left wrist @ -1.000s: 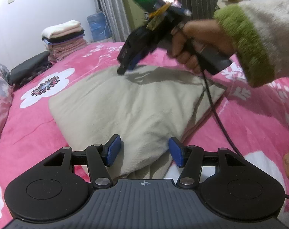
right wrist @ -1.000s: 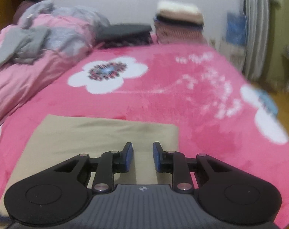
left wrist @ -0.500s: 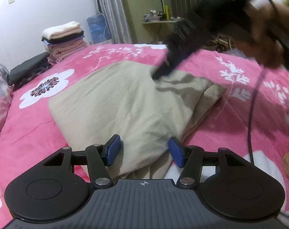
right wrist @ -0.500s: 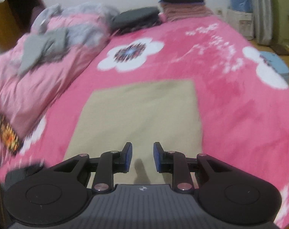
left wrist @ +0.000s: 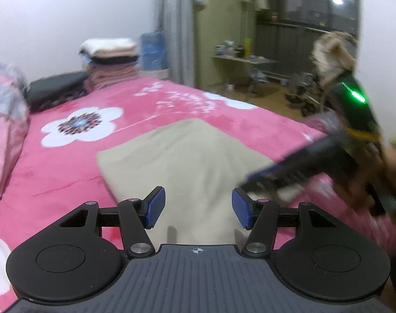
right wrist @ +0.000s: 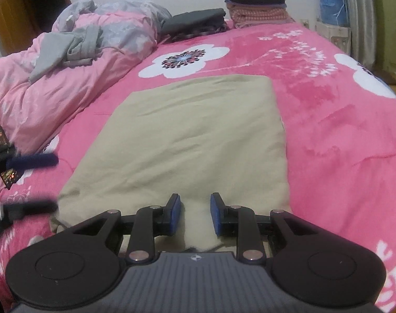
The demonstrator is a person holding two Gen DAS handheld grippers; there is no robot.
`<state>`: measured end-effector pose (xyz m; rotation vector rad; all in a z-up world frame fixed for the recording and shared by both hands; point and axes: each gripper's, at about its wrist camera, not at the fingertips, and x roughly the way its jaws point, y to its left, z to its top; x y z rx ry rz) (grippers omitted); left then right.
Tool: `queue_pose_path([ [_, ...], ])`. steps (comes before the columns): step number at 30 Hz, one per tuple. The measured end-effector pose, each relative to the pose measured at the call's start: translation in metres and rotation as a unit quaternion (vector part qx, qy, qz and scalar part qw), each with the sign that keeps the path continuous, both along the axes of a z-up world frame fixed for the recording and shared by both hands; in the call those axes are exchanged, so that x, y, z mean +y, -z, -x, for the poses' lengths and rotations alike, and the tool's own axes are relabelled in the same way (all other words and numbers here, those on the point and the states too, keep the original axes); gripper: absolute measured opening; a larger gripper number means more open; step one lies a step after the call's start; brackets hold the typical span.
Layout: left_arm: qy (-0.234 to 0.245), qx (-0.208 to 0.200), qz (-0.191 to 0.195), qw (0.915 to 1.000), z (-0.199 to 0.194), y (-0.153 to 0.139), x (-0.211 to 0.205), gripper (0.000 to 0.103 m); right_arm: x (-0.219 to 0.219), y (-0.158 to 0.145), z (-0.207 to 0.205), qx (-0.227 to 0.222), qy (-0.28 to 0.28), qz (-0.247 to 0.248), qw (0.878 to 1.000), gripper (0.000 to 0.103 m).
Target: Fold clothes
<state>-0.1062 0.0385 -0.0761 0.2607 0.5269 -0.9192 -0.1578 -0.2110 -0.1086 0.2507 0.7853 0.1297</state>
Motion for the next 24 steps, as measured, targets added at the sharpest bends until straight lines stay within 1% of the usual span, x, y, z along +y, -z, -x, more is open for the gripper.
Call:
queue_pose_path([
  [4, -0.024, 0.001, -0.023, 0.9995, -0.038, -0.001, -0.025, 0.057, -0.002, 0.0, 0.0, -0.003, -0.001, -0.005, 1.0, 0.027],
  [7, -0.044, 0.01, -0.038, 0.9983, -0.065, 0.008, -0.042, 0.057, -0.002, 0.001, 0.001, -0.004, -0.002, -0.004, 1.0, 0.027],
  [9, -0.073, 0.027, -0.064, 0.9949, -0.084, 0.021, -0.051, 0.057, -0.002, 0.001, 0.001, -0.006, -0.003, -0.004, 1.0, 0.027],
  [11, -0.096, 0.051, -0.066, 0.9918, -0.099, 0.036, -0.051, 0.058, -0.002, 0.001, 0.002, -0.007, -0.004, -0.004, 1.0, 0.027],
  [12, -0.103, 0.061, -0.051, 0.9915, -0.102, 0.04, -0.048, 0.059, -0.002, 0.002, 0.002, -0.007, -0.004, -0.004, 1.0, 0.027],
  [14, -0.112, 0.072, -0.035, 0.9905, -0.103, 0.041, -0.042, 0.06, -0.002, 0.002, 0.002, -0.007, -0.004, -0.003, 1.0, 0.027],
  [17, -0.119, 0.074, -0.031, 0.9896, -0.102, 0.04, -0.039, 0.06, -0.002, 0.002, 0.003, -0.008, -0.005, -0.004, 1.0, 0.027],
  [19, -0.125, 0.077, -0.035, 0.9886, -0.102, 0.037, -0.038, 0.06, -0.003, 0.002, 0.002, -0.009, -0.004, -0.005, 1.0, 0.027],
  [24, -0.136, 0.054, -0.041, 0.9883, -0.087, 0.014, -0.037, 0.06, -0.002, 0.002, 0.003, -0.01, -0.003, -0.005, 1.0, 0.027],
])
